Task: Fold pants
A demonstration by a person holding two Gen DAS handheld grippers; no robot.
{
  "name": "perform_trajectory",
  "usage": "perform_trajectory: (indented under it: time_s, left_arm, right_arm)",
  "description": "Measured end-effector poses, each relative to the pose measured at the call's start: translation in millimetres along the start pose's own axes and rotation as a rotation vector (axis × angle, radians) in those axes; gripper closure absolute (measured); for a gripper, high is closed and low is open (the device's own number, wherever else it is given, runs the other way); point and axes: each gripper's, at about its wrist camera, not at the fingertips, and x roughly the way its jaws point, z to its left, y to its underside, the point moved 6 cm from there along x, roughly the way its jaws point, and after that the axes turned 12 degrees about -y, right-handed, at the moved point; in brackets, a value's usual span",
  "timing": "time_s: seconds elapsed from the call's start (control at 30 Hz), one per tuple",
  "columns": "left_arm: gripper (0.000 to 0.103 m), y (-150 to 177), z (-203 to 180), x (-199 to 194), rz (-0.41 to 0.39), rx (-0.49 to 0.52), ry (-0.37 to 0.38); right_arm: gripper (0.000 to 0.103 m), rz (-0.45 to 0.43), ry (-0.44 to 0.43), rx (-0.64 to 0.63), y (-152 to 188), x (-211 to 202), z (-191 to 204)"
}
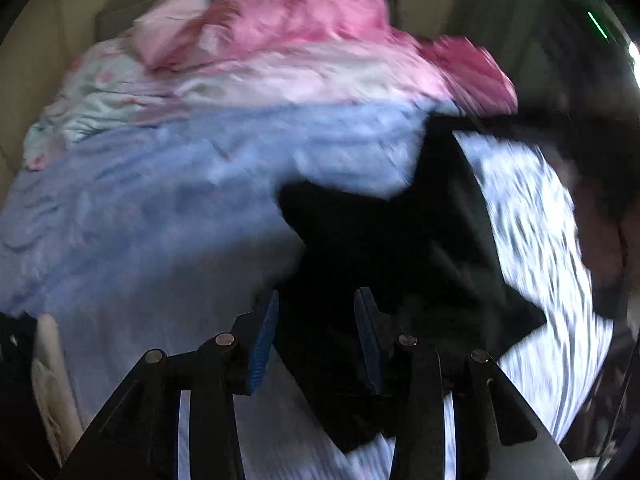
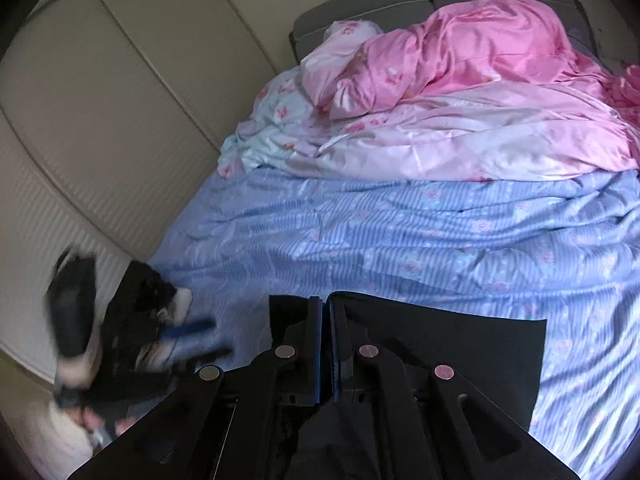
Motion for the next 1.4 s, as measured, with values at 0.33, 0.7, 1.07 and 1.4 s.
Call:
perform_trajectory:
  time_s: [0.33, 0.7, 1.07, 1.4]
  left_arm:
    - [0.099, 39.7, -26.0, 54.7, 0.113, 0.034, -0.052]
    - [0.093, 89.5, 53.2, 34.8, 0.167, -0.456, -0.033]
    - [0.065, 86.8, 28.3, -22.3, 0.051, -0.376, 0.019]
    - [0.066, 106.9, -30.4, -16.9, 0.123, -0.432, 0.190]
  right_arm:
    - [0.098, 0.061, -0.001, -0.047, 17.3, 9.3, 16.7]
    - [0.098, 0.076, -0.034, -0.057, -0.4, 36.6, 28.6]
    - [0.068, 0.235, 0.079, -0.113, 19.9, 90.9, 36.1]
    - [0.050, 0.019, 0.339, -0.092, 99.3, -74.6, 20.2]
